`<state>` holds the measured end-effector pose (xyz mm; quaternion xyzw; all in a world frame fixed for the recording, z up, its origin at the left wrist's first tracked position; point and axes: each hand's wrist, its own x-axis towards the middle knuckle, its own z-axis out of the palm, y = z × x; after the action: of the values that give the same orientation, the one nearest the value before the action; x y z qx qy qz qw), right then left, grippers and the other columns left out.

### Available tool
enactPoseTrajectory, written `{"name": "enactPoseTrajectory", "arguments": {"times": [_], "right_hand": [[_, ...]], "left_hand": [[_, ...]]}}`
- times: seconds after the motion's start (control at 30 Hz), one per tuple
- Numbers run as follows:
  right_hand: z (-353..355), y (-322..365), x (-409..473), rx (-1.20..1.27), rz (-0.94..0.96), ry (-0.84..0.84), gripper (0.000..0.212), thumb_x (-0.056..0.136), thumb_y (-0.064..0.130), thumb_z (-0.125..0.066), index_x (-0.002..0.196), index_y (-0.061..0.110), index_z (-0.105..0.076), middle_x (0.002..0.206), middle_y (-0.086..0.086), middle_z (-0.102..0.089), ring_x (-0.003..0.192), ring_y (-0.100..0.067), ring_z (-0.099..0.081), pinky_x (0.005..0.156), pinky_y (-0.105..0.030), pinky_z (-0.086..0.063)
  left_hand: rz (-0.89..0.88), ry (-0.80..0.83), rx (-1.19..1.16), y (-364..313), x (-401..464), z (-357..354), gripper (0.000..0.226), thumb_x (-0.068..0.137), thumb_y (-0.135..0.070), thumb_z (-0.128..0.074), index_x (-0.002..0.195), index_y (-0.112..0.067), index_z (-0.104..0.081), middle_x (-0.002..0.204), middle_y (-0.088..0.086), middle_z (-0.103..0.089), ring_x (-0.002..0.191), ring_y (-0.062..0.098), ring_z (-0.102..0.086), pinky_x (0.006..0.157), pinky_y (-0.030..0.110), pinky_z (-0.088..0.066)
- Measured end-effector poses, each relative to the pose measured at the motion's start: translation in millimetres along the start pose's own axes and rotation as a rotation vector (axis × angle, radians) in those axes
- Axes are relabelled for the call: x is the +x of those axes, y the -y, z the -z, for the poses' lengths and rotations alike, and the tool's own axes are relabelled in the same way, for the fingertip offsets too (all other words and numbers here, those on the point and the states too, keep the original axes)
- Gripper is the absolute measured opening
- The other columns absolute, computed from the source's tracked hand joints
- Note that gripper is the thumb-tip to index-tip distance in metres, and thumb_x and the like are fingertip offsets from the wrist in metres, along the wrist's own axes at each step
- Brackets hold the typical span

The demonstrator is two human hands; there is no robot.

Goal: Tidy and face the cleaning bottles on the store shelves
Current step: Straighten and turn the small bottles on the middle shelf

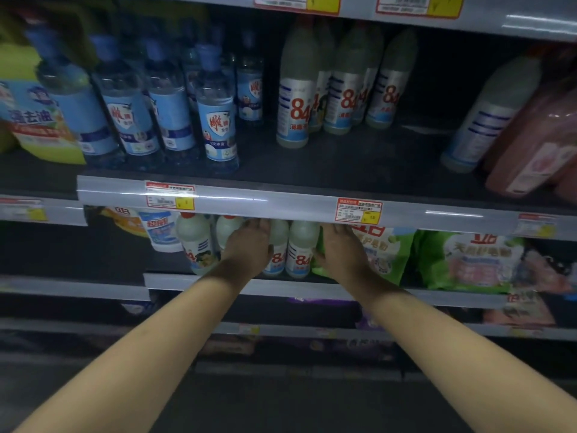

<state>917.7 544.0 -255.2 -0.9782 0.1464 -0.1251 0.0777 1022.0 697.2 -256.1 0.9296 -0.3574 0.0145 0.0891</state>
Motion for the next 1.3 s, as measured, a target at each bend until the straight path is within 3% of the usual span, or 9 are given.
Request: {"name": "enactPoseTrajectory", "arguments": {"times": [0.17,0.3,0.5,0.67,0.8,0.97,1.1,1.2,1.3], "right_hand": [[-5.8,5.1,17.0,0.237,-0.086,0.05,0.05,0.081,0.031,-0.069,0.122,0.012,-0.047,0.122,-0.008,-0.058,0.117,-0.025,-0.054,0.097,-0.028,-0.04],[-15.5,6.5,27.8,0.405,-0.16,0.104,0.049,0.08,0.028,-0.071,0.121,0.013,-0.048,0.122,-0.008,-0.057,0.119,-0.025,-0.052,0.098,-0.029,-0.041],[-29.7,5.9,39.5,0.51,-0.258,0.193,0.047,0.08,0.022,-0.07,0.12,0.018,-0.045,0.119,-0.005,-0.054,0.119,-0.022,-0.051,0.1,-0.037,-0.045],[-36.0,5.4,49.8,0.528,-0.245,0.239,0.031,0.084,0.017,-0.065,0.088,0.028,-0.037,0.087,0.006,-0.044,0.104,-0.02,-0.053,0.097,-0.037,-0.047],[-40.1,0.5,48.3,0.537,-0.21,0.221,0.033,0.08,0.016,-0.07,0.1,0.022,-0.045,0.094,0.006,-0.049,0.105,-0.015,-0.052,0.094,-0.03,-0.046],[-41.8,-7.5,40.6,0.42,-0.099,0.187,0.047,0.076,0.019,-0.073,0.116,0.012,-0.05,0.112,-0.007,-0.06,0.111,-0.025,-0.057,0.094,-0.039,-0.049],[-41.6,-11.4,32.2,0.31,-0.065,0.221,0.07,0.068,0.023,-0.08,0.128,0.015,-0.043,0.123,-0.006,-0.057,0.118,-0.026,-0.055,0.095,-0.041,-0.049],[-37.5,-12.4,27.7,0.216,-0.015,0.289,0.085,0.064,0.032,-0.081,0.133,0.02,-0.033,0.127,-0.004,-0.052,0.119,-0.026,-0.053,0.092,-0.041,-0.051],[-17.7,-11.3,20.9,0.218,0.076,0.392,0.076,0.067,0.026,-0.079,0.131,0.016,-0.039,0.124,-0.006,-0.055,0.114,-0.023,-0.056,0.093,-0.036,-0.049]], "left_hand": [[0.128,-0.038,-0.211,-8.2,16.6,-5.6,0.04,0.091,-0.031,-0.053,0.121,-0.004,-0.049,0.117,0.016,-0.058,0.11,0.031,-0.054,0.091,0.038,-0.044],[0.247,-0.022,-0.552,-11.3,26.3,-16.9,0.054,0.081,-0.021,-0.067,0.127,-0.007,-0.043,0.126,0.017,-0.053,0.119,0.034,-0.049,0.097,0.046,-0.044],[0.332,0.003,-0.643,-13.6,35.0,-26.0,0.053,0.074,-0.021,-0.074,0.12,-0.014,-0.047,0.122,0.012,-0.056,0.117,0.031,-0.052,0.096,0.048,-0.045],[0.371,0.01,-0.688,-16.3,35.5,-26.6,0.07,0.065,-0.033,-0.082,0.122,-0.013,-0.046,0.123,0.009,-0.054,0.116,0.028,-0.051,0.097,0.046,-0.044],[0.314,-0.026,-0.57,-14.4,29.4,-29.3,0.067,0.067,-0.029,-0.078,0.122,-0.013,-0.044,0.119,0.01,-0.056,0.113,0.028,-0.053,0.095,0.042,-0.046],[0.068,-0.074,-0.486,-6.9,0.9,-38.5,0.071,0.063,-0.025,-0.079,0.122,-0.011,-0.043,0.106,0.01,-0.063,0.093,0.029,-0.063,0.077,0.031,-0.049],[-0.083,-0.055,-0.371,-8.1,-18.2,-24.9,0.066,0.063,-0.025,-0.082,0.118,-0.008,-0.049,0.109,0.013,-0.063,0.092,0.031,-0.063,0.073,0.026,-0.044],[-0.158,-0.02,-0.387,-12.4,-29.3,3.6,0.063,0.065,-0.029,-0.08,0.118,-0.015,-0.047,0.111,0.004,-0.062,0.096,0.022,-0.061,0.072,0.021,-0.039],[-0.148,0.025,-0.424,-21.8,-45.3,32.8,0.064,0.066,-0.03,-0.079,0.12,-0.022,-0.044,0.11,-0.007,-0.055,0.097,0.014,-0.054,0.075,0.021,-0.04]]}}
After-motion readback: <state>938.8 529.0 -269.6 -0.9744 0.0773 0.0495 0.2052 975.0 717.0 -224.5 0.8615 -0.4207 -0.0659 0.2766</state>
